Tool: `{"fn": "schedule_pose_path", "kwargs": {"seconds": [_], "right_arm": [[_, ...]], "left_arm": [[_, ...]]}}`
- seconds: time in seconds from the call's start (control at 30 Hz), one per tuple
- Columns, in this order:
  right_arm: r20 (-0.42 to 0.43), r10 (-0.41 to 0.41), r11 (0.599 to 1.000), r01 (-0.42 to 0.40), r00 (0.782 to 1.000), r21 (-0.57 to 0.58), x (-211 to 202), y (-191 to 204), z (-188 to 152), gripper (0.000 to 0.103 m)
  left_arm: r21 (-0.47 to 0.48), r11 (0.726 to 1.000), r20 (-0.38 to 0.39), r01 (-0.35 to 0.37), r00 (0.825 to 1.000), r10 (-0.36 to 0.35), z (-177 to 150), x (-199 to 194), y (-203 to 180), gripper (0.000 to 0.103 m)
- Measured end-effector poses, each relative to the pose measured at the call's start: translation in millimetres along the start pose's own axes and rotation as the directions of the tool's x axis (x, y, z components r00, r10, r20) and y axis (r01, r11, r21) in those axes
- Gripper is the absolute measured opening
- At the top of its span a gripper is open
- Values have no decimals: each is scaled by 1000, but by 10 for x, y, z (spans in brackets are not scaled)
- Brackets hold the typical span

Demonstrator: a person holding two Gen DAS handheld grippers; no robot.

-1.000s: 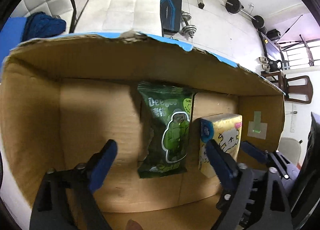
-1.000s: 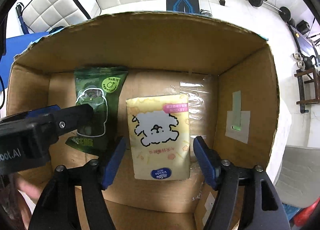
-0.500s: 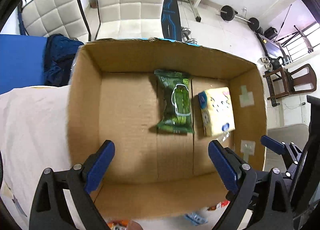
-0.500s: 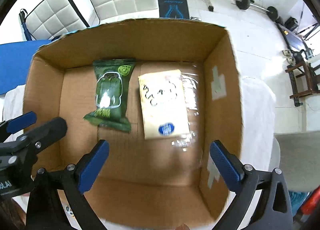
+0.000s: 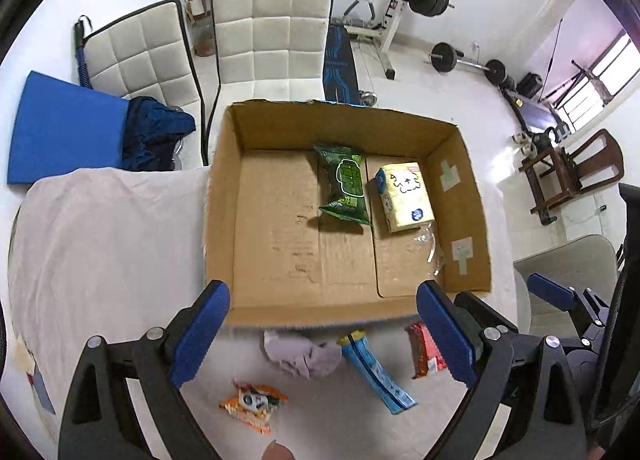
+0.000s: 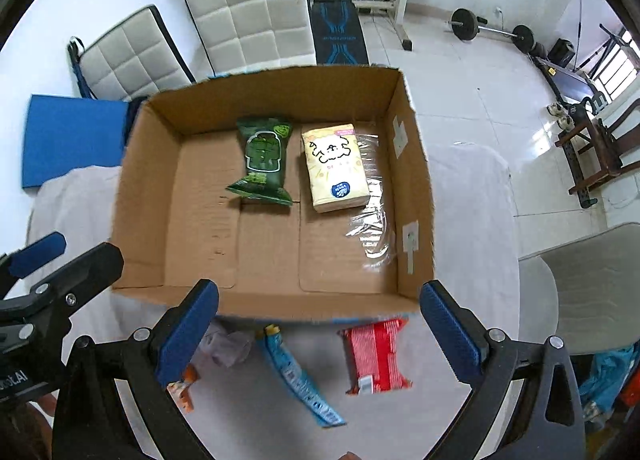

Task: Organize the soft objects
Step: 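Open both tools to release the packs in the box and withdraw, then grasp the orange panda bag with left tool while right tool grasps red bag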

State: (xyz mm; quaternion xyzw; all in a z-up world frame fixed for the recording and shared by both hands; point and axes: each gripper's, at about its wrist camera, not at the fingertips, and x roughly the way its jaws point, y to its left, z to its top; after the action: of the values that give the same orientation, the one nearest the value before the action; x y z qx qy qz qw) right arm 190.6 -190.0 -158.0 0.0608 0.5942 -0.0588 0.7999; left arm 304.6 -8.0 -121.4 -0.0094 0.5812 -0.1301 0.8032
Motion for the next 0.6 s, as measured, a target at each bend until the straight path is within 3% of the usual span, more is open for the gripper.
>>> {"fn": "schedule_pose_path", "kwargs": {"seconds": [0.13,0.3,0.6], "right_arm": [[1,25,1000,-25,1000,15,-230,-89,-191,102],[-82,-4,1000,4,997,6,-143,-293,-535,102],[-272,-81,996,89,959,15,905,-691,-1036,102]], "left_arm": [[-19,999,14,-38,999,38,-200,-171,-11,96],[-34,991,-64,-127,990,125,-609,-16,37,96],[-120,972,-261,-200,951,164,-1251,843,407,96]]}}
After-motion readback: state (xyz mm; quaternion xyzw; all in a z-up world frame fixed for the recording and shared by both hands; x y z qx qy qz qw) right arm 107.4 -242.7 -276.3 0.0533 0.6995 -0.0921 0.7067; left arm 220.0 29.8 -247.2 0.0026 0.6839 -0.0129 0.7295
